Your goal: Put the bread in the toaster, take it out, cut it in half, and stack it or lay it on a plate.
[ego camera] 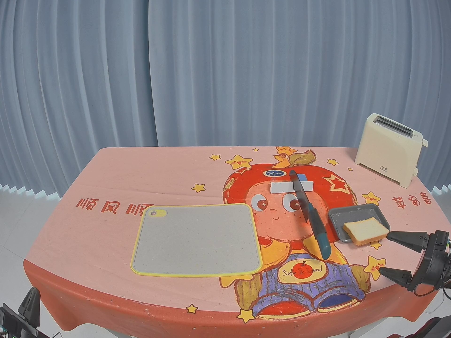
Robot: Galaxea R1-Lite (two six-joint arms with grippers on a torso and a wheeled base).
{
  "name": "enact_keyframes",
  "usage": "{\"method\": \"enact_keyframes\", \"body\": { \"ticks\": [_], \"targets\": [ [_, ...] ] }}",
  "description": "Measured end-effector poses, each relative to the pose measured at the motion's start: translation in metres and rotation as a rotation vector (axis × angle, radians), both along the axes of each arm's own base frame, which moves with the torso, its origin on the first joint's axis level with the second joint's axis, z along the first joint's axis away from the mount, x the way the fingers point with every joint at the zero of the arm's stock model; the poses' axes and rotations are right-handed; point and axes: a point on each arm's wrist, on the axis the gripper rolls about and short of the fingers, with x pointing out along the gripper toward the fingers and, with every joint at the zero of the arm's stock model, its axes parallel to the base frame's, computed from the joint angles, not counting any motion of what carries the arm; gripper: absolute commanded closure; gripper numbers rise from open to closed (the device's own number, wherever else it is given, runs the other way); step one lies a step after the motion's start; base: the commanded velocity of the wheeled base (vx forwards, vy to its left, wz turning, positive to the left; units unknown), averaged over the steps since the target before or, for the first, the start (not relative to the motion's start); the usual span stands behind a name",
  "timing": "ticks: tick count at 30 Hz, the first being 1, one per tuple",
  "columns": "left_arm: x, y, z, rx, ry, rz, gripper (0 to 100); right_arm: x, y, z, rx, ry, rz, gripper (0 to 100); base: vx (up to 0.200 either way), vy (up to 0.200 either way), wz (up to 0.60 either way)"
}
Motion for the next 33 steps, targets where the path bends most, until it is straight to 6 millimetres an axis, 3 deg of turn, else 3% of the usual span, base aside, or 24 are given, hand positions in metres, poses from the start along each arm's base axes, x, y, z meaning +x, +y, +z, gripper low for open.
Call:
{"method": "enact_keyframes", "body": {
  "ticks": [33],
  "targets": [
    [0.000, 0.000, 0.000, 0.000, 0.000, 0.000, 100, 0.019, -0.014, -0.009, -0.010, 0.068, -0.131, 0, 0.000, 0.000, 0.00]
  ]
}}
